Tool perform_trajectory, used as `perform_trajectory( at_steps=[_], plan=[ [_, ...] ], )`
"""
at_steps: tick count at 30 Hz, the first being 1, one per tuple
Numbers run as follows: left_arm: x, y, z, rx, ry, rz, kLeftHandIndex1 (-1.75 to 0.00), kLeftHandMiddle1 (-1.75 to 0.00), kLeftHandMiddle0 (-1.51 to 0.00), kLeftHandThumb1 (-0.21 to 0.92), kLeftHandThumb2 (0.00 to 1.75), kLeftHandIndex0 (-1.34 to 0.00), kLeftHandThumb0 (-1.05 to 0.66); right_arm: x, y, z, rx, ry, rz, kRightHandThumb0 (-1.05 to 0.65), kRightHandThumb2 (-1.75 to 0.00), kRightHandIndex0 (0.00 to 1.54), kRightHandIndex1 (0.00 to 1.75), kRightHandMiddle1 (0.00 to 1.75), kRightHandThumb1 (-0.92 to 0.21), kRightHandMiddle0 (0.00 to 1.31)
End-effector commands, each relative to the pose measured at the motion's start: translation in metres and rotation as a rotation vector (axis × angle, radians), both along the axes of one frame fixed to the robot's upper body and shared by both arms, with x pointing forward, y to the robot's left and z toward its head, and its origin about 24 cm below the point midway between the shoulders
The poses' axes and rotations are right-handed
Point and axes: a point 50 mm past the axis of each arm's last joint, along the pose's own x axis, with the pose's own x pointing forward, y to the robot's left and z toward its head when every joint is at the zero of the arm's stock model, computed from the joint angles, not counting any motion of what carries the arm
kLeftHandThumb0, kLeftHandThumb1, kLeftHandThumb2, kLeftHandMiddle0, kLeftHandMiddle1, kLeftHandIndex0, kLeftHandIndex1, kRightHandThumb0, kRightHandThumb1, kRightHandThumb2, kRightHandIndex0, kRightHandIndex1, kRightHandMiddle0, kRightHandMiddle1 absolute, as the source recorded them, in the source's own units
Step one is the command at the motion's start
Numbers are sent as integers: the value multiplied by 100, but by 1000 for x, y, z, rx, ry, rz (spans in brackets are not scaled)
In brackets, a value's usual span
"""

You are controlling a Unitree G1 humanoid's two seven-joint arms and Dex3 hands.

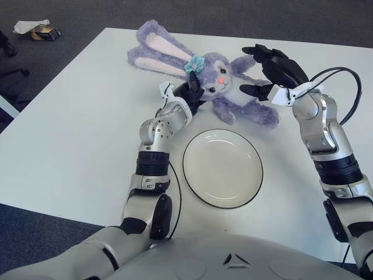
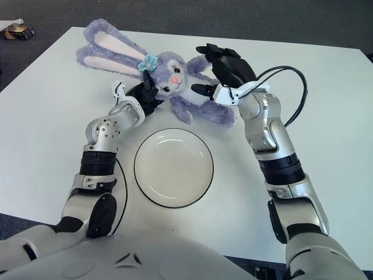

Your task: Put the doll into the plate.

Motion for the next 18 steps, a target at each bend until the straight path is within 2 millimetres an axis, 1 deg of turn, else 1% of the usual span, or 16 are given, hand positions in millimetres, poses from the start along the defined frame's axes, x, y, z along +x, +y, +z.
perform_trajectory(
  at_steps=[1, 5, 7, 10, 12, 16, 18],
  plan=[
    [-5, -15, -16, 18, 101, -24, -172, -149, -7, 63, 97, 0, -67, -4, -5, 5, -6, -41, 0, -105, -74, 0, 42, 47, -92, 0],
    [-4, -16, -17, 17, 99, -22, -173, -150, -5, 61, 100, 0, -65, -5, -4, 5, -2, -31, 10, -105, -74, 0, 46, 47, -92, 0],
    [-4, -16, -17, 16, 97, -23, -170, -149, -4, 60, 101, 0, -64, -5, -3, 3, 2, -16, 17, -105, -74, 0, 45, 46, -92, 0],
    [-4, -17, -18, 16, 96, -25, -157, -147, -3, 61, 102, 0, -64, -5, -2, 2, 5, 1, 26, -105, -73, 0, 41, 43, -92, 0],
    [-3, -17, -19, 16, 96, -25, -144, -143, -3, 63, 99, 0, -65, -5, 0, 0, 1, 19, 31, -105, -73, 0, 36, 40, -92, 0],
    [-3, -18, -19, 18, 97, -26, -133, -138, -2, 66, 95, 0, -66, -4, 1, -2, -3, 58, 34, -105, -71, 0, 30, 35, -92, 0],
    [-3, -19, -19, 21, 98, -26, -131, -133, -1, 66, 94, 0, -67, -4, 2, -5, -4, 80, 37, -105, -69, 0, 28, 33, -92, 0]
  ],
)
